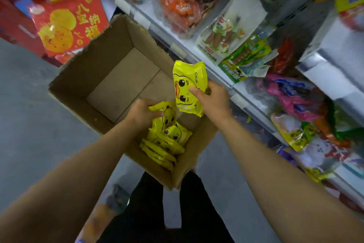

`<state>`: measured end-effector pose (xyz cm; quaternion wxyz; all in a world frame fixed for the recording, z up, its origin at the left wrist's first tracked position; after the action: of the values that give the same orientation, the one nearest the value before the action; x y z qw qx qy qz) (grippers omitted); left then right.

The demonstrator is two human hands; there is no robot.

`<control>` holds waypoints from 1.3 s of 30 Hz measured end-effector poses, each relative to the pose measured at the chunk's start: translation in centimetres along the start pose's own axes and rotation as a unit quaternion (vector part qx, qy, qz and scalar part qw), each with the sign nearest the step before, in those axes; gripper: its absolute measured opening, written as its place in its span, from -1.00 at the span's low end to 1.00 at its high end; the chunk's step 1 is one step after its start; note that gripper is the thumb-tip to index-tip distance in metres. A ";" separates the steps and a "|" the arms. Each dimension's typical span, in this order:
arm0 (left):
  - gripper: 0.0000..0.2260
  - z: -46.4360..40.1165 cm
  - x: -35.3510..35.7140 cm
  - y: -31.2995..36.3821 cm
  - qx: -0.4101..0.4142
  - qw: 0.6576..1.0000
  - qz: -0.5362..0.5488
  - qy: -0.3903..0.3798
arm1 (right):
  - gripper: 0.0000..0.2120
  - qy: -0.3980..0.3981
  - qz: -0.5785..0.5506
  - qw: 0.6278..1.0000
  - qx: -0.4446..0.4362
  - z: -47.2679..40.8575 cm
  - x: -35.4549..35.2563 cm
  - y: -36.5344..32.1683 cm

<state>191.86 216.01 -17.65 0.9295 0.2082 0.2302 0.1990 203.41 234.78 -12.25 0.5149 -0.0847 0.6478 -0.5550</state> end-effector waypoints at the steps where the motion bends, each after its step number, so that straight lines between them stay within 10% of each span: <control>1: -0.86 1.3 0.2 0.6 -0.005 0.999 0.039 -0.019 | -0.82 0.013 -0.025 1.000 0.003 0.7 -0.9 -0.7; 16: -0.84 21.6 11.5 3.9 0.066 0.905 0.357 -0.221 | -0.64 0.121 -0.469 0.873 0.061 14.0 -19.7 -4.3; 21: -0.41 30.4 20.0 7.1 0.187 0.889 0.275 -0.315 | -0.54 0.136 -0.569 0.810 0.025 21.9 -29.2 -3.6; 31: -0.86 43.8 35.6 17.2 0.306 0.893 0.159 -0.290 | -0.42 0.284 -0.565 0.768 -0.102 37.1 -50.8 -0.1; 39: -0.60 51.8 47.5 26.9 0.425 0.855 0.009 -0.296 | -0.53 0.420 -0.521 0.732 -0.129 45.7 -63.9 4.8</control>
<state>249.68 245.27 20.62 0.7727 0.6345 0.0049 0.0194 269.45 251.19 27.19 -0.1956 -0.2328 0.7176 -0.6266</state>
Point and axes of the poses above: each hand's wrist, its own z-axis away from the middle knuckle, its own x-axis out of the palm, y = z × x, the point moved 3 cm from there along -z, towards the middle knuckle, and after that the axes turned 14 degrees about -x, right-handed, at the moved point
